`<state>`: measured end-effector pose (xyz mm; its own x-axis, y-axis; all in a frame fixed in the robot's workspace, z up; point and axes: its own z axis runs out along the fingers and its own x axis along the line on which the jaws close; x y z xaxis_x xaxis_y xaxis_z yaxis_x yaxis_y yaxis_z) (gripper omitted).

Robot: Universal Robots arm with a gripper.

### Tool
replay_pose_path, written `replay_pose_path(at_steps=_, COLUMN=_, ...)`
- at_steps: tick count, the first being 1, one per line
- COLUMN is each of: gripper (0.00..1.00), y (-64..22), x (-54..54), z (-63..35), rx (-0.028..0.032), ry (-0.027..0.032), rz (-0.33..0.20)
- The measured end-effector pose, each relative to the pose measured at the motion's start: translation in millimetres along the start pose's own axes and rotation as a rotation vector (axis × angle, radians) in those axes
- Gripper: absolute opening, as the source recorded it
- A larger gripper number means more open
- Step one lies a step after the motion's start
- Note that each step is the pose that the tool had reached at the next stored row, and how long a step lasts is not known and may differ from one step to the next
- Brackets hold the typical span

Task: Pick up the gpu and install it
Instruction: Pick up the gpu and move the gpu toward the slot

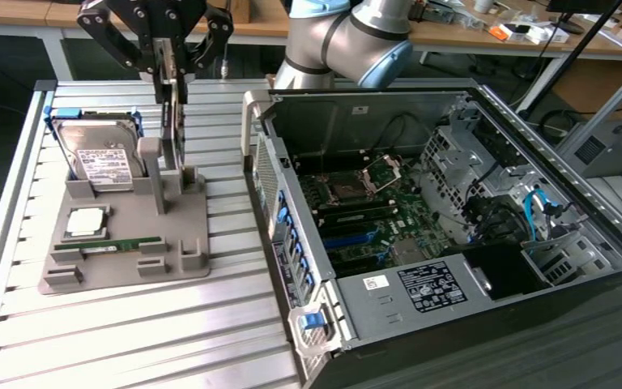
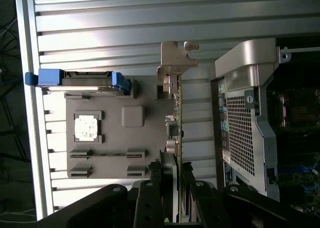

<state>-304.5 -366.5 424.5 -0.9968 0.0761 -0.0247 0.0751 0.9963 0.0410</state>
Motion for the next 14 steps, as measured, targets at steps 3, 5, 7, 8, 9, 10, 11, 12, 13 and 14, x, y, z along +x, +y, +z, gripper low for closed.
replay_pose_path(at_steps=3, gripper=0.27, y=0.0, x=-0.4, z=-0.1, rx=0.0002, ry=0.0003, rz=0.000)
replay_pose_path(at_steps=5, gripper=0.27, y=0.1, x=-1.7, z=0.0, rx=0.0001, ry=0.0001, rz=0.000)
replay_pose_path(at_steps=7, gripper=0.27, y=0.2, x=-3.3, z=0.0, rx=0.0001, ry=0.0001, rz=0.000)
replay_pose_path(at_steps=8, gripper=0.27, y=0.3, x=-4.3, z=0.1, rx=0.0000, ry=0.0001, rz=0.000)
replay_pose_path(at_steps=9, gripper=0.27, y=0.4, x=-5.4, z=0.1, rx=0.0000, ry=0.0000, rz=0.000)
replay_pose_path(at_steps=10, gripper=0.27, y=0.5, x=-6.4, z=0.2, rx=0.0000, ry=0.0000, rz=0.000)
replay_pose_path(at_steps=11, gripper=0.27, y=0.5, x=-7.3, z=0.2, rx=0.0001, ry=-0.0001, rz=0.000)
replay_pose_path(at_steps=12, gripper=0.27, y=0.6, x=-8.3, z=0.2, rx=0.0004, ry=0.0000, rz=0.000)
replay_pose_path(at_steps=13, gripper=0.27, y=0.7, x=-9.0, z=0.2, rx=0.0011, ry=-0.0001, rz=0.000)
replay_pose_path(at_steps=14, gripper=0.27, y=0.8, x=-9.5, z=0.3, rx=0.0032, ry=-0.0003, rz=0.000)
